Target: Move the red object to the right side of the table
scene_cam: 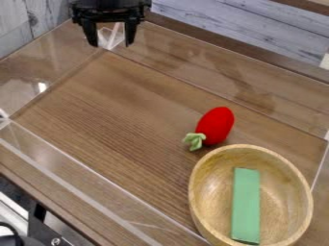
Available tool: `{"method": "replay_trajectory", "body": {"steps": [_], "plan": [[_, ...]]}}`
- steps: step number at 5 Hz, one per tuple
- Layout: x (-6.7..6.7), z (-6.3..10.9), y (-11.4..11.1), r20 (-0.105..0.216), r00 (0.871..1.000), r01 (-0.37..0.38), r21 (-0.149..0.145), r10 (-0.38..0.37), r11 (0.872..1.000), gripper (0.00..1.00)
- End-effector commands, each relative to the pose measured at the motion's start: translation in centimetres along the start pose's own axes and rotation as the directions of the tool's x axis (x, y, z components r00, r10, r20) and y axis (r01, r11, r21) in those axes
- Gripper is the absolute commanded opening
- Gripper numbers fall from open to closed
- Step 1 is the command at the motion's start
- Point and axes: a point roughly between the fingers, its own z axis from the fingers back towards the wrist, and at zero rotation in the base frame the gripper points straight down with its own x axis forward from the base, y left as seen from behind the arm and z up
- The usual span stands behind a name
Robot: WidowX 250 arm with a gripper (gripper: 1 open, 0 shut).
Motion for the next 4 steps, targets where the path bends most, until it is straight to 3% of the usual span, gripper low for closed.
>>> {"method": "replay_trajectory", "body": {"steps": [1, 4], "plan": [[0.3, 3.5, 0.2, 0.082, 0.997, -0.008, -0.010, 0.008, 1.000, 1.00], [1.6, 2.1, 1.1, 0.082, 0.979, -0.193, 0.067, 0.187, 0.979, 1.00]]}}
